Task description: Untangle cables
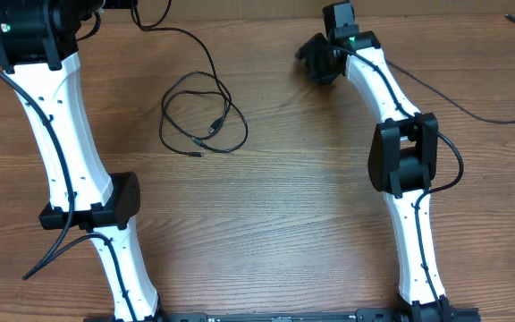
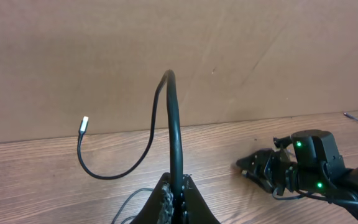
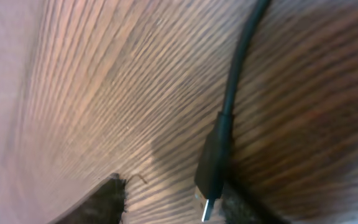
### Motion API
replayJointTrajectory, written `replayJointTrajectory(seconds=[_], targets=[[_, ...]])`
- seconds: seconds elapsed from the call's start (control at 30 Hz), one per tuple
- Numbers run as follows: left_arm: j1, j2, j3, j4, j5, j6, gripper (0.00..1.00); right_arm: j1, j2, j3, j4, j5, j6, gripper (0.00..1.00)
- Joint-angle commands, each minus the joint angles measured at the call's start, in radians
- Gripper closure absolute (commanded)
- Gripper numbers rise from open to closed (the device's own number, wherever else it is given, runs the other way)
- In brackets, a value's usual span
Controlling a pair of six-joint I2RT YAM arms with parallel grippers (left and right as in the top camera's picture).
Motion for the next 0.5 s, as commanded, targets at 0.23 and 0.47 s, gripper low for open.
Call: replayJointTrajectory(seconds=[0.23, 0.47], targets=[[0.012, 0.001, 0.008, 0.000, -0.022, 0.019, 0.96, 0.000, 0.055, -0.012, 0.004, 0.015, 0.001, 0.96], [0.012, 0.001, 0.008, -0.002, -0.022, 0.019, 0.96, -0.037, 0.044, -0.009, -0.015, 0.013, -0.053, 0.96]])
